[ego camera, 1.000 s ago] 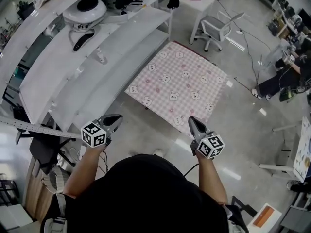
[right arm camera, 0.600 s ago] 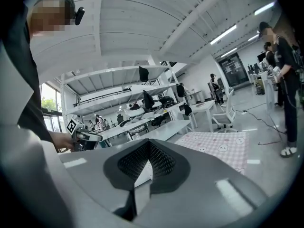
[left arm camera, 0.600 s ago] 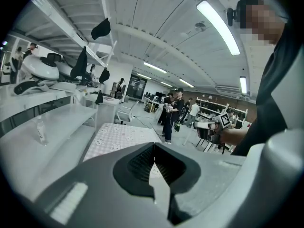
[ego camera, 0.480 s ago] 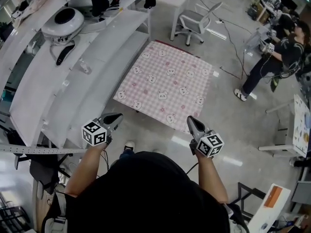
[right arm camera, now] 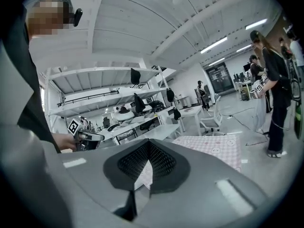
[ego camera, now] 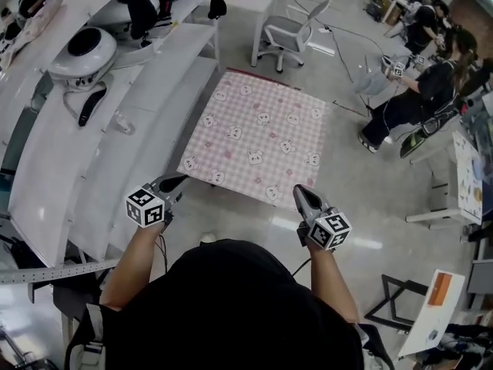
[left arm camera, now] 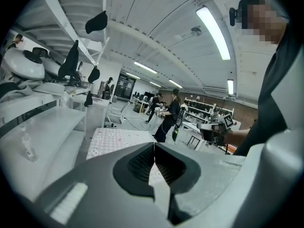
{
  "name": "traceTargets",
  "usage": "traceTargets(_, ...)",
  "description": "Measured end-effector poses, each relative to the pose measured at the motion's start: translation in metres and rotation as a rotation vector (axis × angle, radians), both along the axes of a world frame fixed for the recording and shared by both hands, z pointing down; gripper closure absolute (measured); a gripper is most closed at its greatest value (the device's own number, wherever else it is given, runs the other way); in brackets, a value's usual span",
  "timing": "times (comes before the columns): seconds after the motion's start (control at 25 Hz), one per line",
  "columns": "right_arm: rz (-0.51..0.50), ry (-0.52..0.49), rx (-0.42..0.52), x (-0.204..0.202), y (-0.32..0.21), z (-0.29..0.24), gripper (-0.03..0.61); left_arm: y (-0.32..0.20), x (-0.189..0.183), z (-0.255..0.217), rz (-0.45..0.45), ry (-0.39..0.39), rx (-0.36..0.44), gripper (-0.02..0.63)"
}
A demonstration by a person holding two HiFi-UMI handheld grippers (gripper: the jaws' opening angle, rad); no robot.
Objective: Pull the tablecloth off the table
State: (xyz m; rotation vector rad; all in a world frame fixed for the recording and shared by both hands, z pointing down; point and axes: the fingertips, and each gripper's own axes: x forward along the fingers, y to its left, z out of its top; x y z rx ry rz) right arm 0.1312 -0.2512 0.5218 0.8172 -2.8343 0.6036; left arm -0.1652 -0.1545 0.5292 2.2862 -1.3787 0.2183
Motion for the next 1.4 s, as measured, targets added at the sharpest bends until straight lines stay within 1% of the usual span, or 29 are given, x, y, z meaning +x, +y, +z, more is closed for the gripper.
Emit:
traceTargets(0.16, 0.023, 0.005, 0.000, -0.024, 0.010, -0.002, 0.545, -0.003, -0.027, 0.009, 0.017, 0.029, -0.019, 0.612)
traceTargets(0.32, 0.072, 0.023, -0.014, -0.033, 0.021, 0.005, 0.545, -0.011, -0.043, 0.016, 0.063, 0.045, -0.020, 0.612)
traceTargets(0.56, 0.157, 0.011, -0.030, -0.048, 0.038, 0.011, 0.545, -0.020, -0.058, 0.023, 0.157, 0.043, -0.026, 0.610)
traceTargets(0.84, 0.232, 0.025, -0.023, -0.064, 0.059, 0.009, 0.545, -0.023, -0.081, 0.021, 0.231, 0.033, -0.016, 0.610)
traceTargets(1.04, 0.288, 0.014, -0.012, -0.061, 0.072, -0.003, 0.545, -0.021, -0.094, 0.017, 0.257, 0.023, -0.004, 0.609)
traceTargets(1.2, 0.310, 0.067, 0.024, -0.061, 0.081, -0.007, 0.545, -0.019, -0.102, 0.021, 0.273, 0.027, -0.008, 0.609)
traceTargets(1.4, 0.356, 0.089, 0.039, -0.040, 0.084, -0.014, 0.545, -0.015, -0.090, 0.020, 0.313, 0.003, -0.013, 0.609)
